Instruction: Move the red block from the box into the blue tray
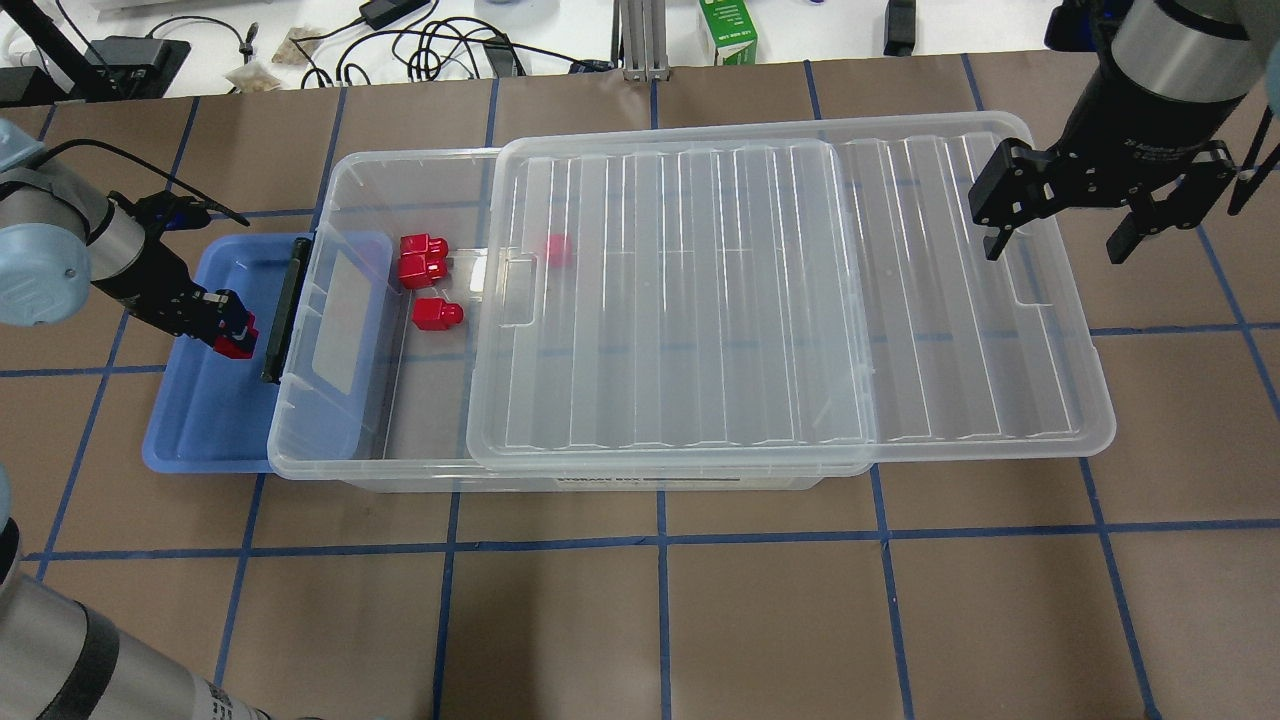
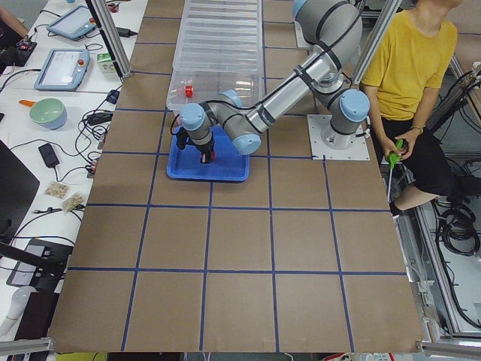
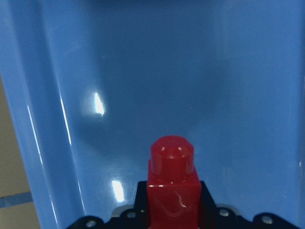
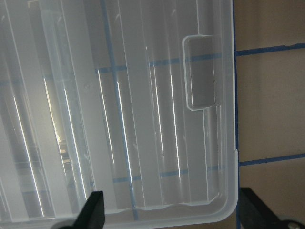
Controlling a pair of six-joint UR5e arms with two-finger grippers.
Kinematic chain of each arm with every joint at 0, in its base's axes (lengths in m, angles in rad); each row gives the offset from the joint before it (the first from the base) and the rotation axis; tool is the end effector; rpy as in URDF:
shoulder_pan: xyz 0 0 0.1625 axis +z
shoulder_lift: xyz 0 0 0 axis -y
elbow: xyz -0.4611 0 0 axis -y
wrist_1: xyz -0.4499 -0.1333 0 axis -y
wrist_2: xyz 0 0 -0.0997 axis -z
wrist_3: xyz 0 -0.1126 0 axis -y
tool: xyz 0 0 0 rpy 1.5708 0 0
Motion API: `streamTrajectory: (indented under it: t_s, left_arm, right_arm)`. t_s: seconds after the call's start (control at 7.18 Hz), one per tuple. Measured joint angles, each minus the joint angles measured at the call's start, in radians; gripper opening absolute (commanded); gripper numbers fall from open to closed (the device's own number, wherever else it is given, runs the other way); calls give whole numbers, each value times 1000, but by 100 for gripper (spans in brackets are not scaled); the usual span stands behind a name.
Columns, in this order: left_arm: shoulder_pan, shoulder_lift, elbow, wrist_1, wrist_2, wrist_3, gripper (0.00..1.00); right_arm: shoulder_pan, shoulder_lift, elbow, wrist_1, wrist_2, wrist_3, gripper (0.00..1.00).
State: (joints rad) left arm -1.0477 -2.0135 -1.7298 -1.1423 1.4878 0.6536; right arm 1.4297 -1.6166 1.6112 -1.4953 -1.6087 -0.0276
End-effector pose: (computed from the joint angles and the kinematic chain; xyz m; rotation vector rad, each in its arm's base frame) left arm 0.1998 -0.6320 0.1968 -0.1832 -2.9675 -0.1462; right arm 0.0546 -0.5333 0.5063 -0.1742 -3.1028 -0.1135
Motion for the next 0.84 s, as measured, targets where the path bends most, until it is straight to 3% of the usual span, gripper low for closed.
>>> streamTrajectory:
  t_s: [0.56, 0.84]
  left_arm:
    - [-12, 56, 36, -32, 10, -2, 100]
    - [-47, 146, 94, -157, 16, -33, 100]
  right_arm:
    - [0, -7, 29, -8, -10, -6, 100]
    - [-4, -6, 27, -13, -16, -20, 100]
